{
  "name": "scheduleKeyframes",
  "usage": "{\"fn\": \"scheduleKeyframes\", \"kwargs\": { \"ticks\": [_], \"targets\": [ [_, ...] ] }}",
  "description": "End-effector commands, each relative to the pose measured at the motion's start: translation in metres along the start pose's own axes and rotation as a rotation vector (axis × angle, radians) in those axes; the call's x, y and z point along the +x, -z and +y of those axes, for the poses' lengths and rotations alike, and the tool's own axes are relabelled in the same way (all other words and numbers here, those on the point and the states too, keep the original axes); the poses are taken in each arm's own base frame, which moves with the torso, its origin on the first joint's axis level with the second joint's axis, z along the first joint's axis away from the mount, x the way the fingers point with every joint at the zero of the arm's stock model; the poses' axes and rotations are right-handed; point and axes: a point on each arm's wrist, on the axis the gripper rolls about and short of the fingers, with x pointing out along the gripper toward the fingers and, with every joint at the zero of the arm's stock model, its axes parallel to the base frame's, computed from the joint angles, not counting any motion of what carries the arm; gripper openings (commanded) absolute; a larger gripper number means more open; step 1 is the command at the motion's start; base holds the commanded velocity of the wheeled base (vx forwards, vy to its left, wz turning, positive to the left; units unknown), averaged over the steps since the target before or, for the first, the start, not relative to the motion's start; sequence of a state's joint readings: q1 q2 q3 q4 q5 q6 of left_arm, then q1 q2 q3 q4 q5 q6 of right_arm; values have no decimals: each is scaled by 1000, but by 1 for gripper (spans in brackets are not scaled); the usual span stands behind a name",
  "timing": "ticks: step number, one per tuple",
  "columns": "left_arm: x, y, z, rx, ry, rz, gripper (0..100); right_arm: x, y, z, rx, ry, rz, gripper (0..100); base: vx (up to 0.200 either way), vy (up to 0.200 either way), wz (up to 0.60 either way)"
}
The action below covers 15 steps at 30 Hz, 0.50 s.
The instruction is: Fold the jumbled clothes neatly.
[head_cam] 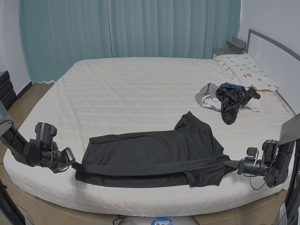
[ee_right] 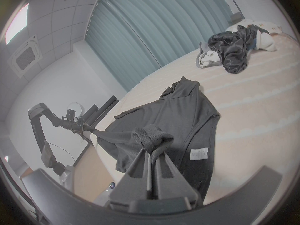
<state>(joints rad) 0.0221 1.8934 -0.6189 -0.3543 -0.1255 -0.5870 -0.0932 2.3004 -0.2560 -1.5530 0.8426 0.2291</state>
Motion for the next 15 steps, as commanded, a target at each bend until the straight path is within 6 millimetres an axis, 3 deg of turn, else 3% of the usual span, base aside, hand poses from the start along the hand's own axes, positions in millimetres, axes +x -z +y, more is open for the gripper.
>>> {"fn": "scheduleKeyframes", "kwargs": {
  "ticks": [1, 15],
  "targets": [
    [-13, -1, -2, 22, 8, -15, 0, -11, 0, 10, 4, 1, -1, 0, 0, 0, 0],
    [-20, 10, 4, 100, -66, 91, 0, -28, 20, 19, 52, 30, 58, 0, 0, 0, 0]
  ]
}}
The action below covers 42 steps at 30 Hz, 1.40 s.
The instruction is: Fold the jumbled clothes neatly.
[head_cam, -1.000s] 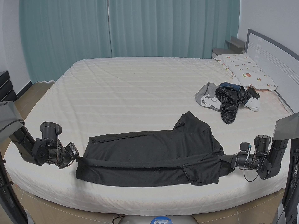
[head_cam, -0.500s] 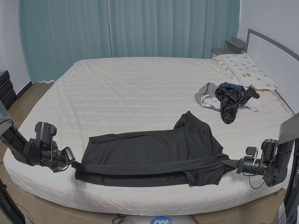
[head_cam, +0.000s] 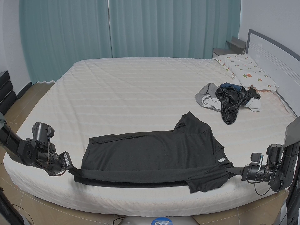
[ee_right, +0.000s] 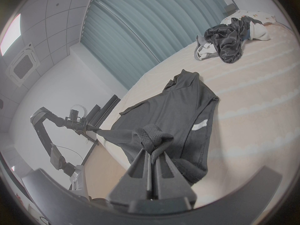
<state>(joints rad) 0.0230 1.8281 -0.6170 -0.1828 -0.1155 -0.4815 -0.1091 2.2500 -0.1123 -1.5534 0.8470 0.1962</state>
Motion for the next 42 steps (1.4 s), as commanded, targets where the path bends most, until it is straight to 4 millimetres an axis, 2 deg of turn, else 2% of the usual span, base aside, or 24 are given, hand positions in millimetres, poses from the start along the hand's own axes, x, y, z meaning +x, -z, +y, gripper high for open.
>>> {"fn": "scheduleKeyframes", "kwargs": {
  "ticks": [1, 13, 22, 31, 42],
  "targets": [
    [-4, 1, 0, 16, -3, 5, 0, -6, 5, 1, 12, 14, 6, 0, 0, 0, 0],
    [-18, 7, 1, 60, -15, 34, 0, -19, 20, 5, 23, 42, 49, 0, 0, 0, 0],
    [-33, 10, 1, 93, -18, 36, 0, -20, 21, 4, 31, 58, 56, 0, 0, 0, 0],
    [-37, 10, 2, 105, -23, 32, 0, -23, 25, 6, 44, 65, 94, 0, 0, 0, 0],
    [-42, 12, 4, 118, -51, 23, 0, -35, 29, 19, 30, 68, 170, 0, 0, 0, 0]
  ]
}}
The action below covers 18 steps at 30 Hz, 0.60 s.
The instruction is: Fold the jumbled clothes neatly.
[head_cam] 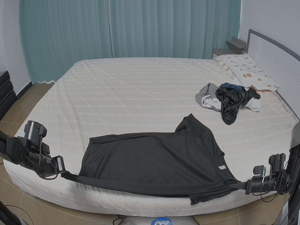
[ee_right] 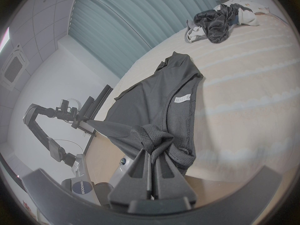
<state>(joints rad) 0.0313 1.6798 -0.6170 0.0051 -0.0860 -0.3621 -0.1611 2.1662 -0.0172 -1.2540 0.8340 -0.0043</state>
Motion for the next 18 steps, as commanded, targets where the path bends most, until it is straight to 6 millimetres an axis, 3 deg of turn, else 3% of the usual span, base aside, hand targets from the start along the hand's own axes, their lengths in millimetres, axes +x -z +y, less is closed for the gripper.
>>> {"fn": "scheduleKeyframes", "kwargs": {
  "ticks": [1, 12, 18],
  "targets": [
    [-4, 2, 1, 10, -4, 1, 0, -7, 0, 8, -24, 2, -5, 0, 0, 0, 0],
    [-12, 15, 4, 87, -41, 112, 0, -14, 0, 15, -35, 2, 10, 0, 0, 0, 0],
    [-13, 11, 3, 82, -32, 104, 0, -11, -5, 13, -58, -2, -19, 0, 0, 0, 0]
  ]
}}
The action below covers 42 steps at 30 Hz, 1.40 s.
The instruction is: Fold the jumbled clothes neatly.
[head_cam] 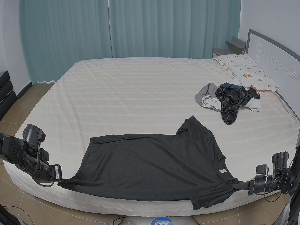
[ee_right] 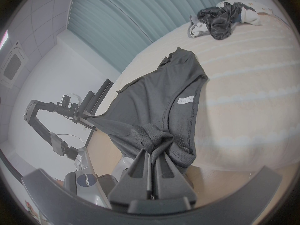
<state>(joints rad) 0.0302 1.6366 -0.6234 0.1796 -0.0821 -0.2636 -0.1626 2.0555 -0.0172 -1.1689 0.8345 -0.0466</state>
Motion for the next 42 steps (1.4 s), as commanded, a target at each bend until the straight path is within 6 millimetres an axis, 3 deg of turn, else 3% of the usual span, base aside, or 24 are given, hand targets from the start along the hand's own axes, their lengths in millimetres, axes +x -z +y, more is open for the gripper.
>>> {"fn": "scheduleKeyframes", "kwargs": {
  "ticks": [1, 9, 16, 23, 29, 40, 41, 42],
  "targets": [
    [-2, -5, -2, -9, 15, -24, 0, 0, 0, 0, -1, -2, -8, 0, 0, 0, 0],
    [3, -22, -6, -94, 57, -63, 0, 16, -20, -10, 17, -13, -61, 0, 0, 0, 0],
    [40, -47, -10, -219, 81, -107, 0, 46, -42, -23, 27, 27, -91, 0, 0, 0, 0],
    [66, -63, -12, -292, 84, -85, 0, 70, -61, -37, 43, 60, -126, 0, 0, 0, 0],
    [90, -74, -14, -372, 97, -97, 0, 91, -63, -49, 47, 95, -126, 0, 0, 0, 0],
    [117, -86, -17, -446, 129, -138, 0, 105, -69, -61, 51, 96, -145, 0, 0, 0, 0],
    [119, -86, -17, -446, 131, -141, 100, 107, -71, -62, 56, 105, -151, 100, 0, 0, 0],
    [120, -87, -17, -447, 132, -144, 100, 109, -70, -63, 66, 115, -149, 100, 0, 0, 0]
  ]
}}
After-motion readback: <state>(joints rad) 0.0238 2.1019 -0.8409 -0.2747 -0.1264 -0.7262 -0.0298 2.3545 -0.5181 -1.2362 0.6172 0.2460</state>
